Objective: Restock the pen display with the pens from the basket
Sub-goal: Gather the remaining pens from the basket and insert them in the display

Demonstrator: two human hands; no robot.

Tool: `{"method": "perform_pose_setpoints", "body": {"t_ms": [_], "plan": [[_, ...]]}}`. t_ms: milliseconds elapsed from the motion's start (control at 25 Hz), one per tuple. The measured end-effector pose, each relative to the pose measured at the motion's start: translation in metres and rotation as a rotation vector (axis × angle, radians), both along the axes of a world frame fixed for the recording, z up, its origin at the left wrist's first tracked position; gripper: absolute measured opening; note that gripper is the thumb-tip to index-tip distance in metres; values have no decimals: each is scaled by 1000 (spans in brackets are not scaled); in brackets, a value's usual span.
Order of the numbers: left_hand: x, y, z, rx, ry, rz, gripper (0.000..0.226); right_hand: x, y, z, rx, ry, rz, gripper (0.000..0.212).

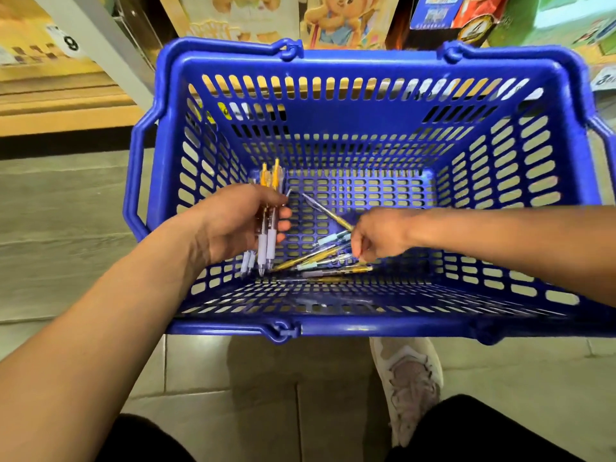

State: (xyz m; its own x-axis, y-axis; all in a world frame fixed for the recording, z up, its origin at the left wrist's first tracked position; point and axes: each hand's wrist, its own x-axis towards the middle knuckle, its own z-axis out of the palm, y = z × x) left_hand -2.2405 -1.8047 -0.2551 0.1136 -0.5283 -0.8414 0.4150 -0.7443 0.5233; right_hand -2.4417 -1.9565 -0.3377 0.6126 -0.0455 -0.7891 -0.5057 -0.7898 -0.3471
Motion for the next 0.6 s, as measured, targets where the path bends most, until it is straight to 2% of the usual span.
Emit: {"method": "perform_pose_setpoints", "body": {"t_ms": [120, 160, 320, 400, 480, 600], "plan": [[-3, -3, 1, -34, -25, 0, 8, -14, 25, -19, -152, -13, 366, 13], [-4, -4, 2, -40, -35, 16, 8, -15, 31, -26, -209, -52, 425, 14], [-5, -4, 1, -27, -71, 37, 11, -16, 31, -41, -223, -138, 351, 4], [-4, -3, -1, -19, -80, 35, 11, -16, 27, -42, -168, -153, 263, 20], [-2, -4, -2, -18, -88, 38, 10, -15, 29, -44, -184, -143, 266, 39], [-1, -3, -5, -10, -98, 50, 12, -10, 39, -49, -293, -215, 377, 45]]}}
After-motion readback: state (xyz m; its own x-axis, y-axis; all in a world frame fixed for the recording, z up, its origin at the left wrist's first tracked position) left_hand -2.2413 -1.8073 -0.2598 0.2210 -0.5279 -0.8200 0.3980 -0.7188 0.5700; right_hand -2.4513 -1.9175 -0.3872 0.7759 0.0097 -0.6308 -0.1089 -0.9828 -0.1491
